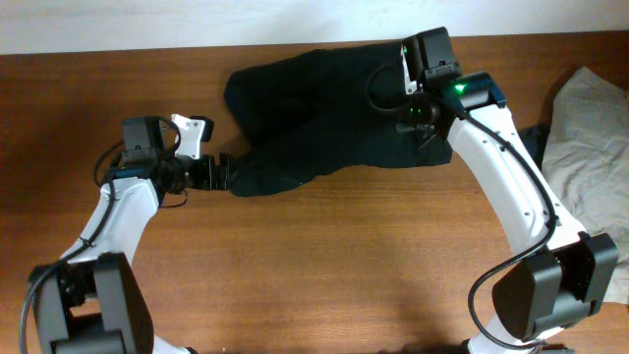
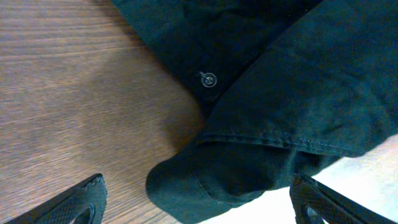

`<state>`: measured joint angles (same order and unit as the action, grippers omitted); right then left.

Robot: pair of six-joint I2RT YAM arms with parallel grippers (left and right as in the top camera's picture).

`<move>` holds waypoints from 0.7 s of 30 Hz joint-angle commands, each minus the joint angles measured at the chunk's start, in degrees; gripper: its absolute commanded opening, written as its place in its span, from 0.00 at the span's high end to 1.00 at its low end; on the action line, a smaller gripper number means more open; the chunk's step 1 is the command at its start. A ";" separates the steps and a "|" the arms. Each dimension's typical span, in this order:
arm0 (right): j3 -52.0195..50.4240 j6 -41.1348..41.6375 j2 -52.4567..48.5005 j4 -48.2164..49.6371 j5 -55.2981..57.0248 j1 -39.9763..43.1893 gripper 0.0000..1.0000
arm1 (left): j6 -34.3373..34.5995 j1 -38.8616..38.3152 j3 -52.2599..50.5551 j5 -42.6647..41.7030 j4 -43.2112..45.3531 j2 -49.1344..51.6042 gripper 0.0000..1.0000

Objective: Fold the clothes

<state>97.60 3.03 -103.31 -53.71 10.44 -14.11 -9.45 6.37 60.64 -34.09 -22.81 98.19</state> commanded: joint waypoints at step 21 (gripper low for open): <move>1.01 0.33 0.87 -4.37 -0.79 0.26 0.96 | 12.46 3.63 -1.44 -30.47 19.74 13.42 0.99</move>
<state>97.60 3.03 -103.31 -56.23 9.37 -14.11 1.15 7.99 59.09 -61.54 -3.22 112.01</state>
